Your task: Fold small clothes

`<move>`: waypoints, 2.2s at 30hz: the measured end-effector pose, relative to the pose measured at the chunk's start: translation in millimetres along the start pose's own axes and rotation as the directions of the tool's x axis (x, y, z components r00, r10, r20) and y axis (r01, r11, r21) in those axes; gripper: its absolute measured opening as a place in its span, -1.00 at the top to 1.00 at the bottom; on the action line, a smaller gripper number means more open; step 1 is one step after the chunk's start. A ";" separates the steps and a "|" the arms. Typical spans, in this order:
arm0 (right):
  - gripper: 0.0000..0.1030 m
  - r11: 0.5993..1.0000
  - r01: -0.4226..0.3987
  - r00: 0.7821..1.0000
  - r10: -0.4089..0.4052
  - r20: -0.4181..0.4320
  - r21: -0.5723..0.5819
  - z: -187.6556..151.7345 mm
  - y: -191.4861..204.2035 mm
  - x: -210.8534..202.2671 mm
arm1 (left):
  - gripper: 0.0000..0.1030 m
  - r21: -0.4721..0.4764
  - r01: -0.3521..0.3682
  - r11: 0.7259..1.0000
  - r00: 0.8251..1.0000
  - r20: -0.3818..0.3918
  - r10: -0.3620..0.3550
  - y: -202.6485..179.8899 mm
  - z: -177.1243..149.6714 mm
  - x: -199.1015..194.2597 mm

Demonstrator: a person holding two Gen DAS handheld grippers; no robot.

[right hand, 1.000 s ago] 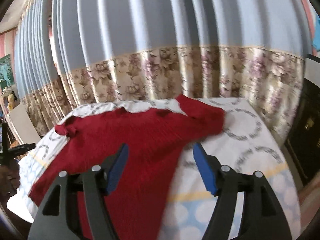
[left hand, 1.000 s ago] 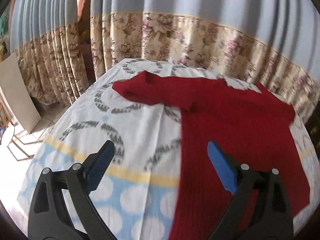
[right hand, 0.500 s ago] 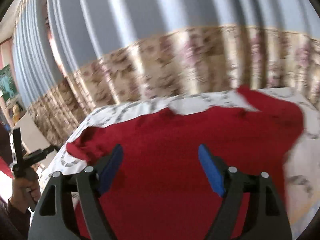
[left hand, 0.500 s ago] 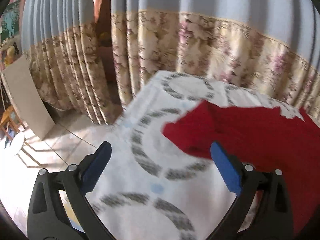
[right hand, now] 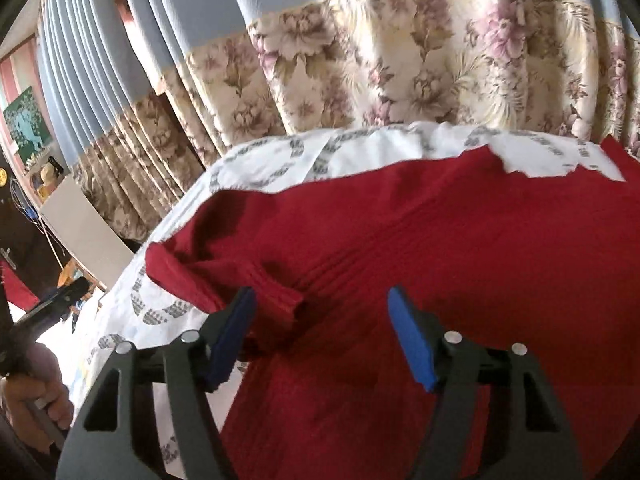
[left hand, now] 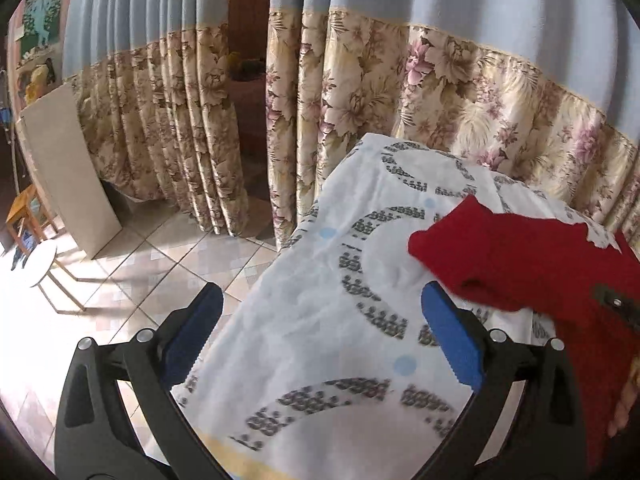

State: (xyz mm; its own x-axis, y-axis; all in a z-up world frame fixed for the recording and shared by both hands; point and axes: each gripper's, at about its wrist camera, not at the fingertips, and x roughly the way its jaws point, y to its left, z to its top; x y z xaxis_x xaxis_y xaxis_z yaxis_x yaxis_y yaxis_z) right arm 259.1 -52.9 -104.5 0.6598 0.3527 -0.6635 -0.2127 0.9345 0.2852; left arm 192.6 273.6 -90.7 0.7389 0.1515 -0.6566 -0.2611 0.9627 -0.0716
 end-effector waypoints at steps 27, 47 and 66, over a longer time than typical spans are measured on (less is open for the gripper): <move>0.84 0.966 0.202 0.968 -0.171 0.186 -0.164 56.0 -40.7 -75.8 | -0.91 0.127 0.128 0.984 0.991 0.020 -0.132 -49.0 48.5 7.6; -0.02 0.959 0.262 0.965 -0.257 -0.060 0.104 40.3 -288.9 -68.8 | -0.93 0.206 0.184 0.961 0.983 -0.048 -0.178 -241.2 48.8 28.7; -0.08 0.984 0.157 0.984 -0.163 0.068 0.086 61.2 -318.4 -145.0 | -0.93 0.280 0.243 0.929 0.970 -0.067 -0.234 -301.8 48.2 13.7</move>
State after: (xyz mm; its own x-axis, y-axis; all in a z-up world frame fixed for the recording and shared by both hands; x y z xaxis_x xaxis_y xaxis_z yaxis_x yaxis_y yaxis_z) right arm 275.2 -404.5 -56.8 0.7331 0.1912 -0.6527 -0.0438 0.9709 0.2353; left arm 311.4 -4.1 -41.9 0.7360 -0.0931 -0.6706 0.1114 0.9937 -0.0157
